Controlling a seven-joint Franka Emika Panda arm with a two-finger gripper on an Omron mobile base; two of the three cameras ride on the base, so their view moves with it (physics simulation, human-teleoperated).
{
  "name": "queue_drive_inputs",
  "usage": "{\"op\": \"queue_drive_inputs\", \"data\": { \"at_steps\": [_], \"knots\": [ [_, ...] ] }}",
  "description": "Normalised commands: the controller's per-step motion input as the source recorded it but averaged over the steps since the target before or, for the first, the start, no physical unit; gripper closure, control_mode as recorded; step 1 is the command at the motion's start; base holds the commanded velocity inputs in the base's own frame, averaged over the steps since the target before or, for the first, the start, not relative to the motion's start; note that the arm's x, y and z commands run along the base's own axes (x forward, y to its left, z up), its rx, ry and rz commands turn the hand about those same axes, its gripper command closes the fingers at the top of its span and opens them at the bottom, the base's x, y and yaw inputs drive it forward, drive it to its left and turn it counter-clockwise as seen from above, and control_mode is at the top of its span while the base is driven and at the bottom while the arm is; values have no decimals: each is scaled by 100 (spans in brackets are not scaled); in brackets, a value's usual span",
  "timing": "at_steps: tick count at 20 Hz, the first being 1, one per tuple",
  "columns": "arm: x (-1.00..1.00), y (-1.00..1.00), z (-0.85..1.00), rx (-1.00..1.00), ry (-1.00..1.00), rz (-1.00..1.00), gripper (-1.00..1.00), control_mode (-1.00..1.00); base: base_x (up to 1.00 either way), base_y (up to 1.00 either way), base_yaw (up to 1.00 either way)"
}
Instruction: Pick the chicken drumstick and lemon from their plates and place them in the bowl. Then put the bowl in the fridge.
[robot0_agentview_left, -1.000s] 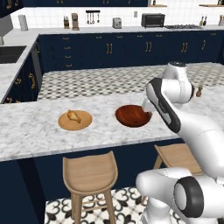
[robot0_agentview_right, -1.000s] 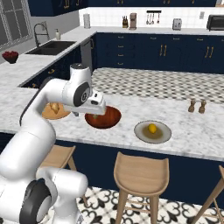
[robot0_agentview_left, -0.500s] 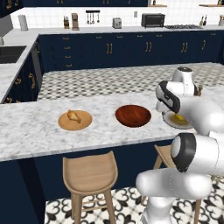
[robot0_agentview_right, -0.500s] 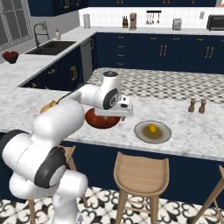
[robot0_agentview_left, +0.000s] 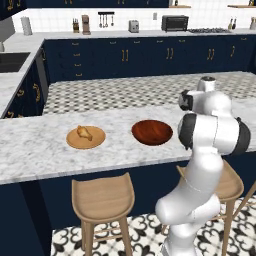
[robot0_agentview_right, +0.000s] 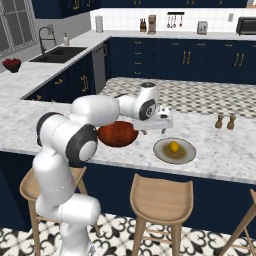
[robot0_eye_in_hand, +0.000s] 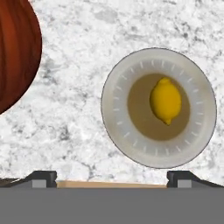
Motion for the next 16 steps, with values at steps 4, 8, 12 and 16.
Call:
{"op": "queue_drive_inputs", "data": {
  "at_steps": [4,8,12,16],
  "knots": [
    [58,-77,-18,0,9,0,-100,-100,0,0,0],
    [22,-60,-38,0,11,0,-100,-100,0,0,0],
    [12,-11,-72,0,7,0,-100,-100,0,0,0],
    [11,0,-51,0,0,0,-100,-100,0,0,0]
  ]
}}
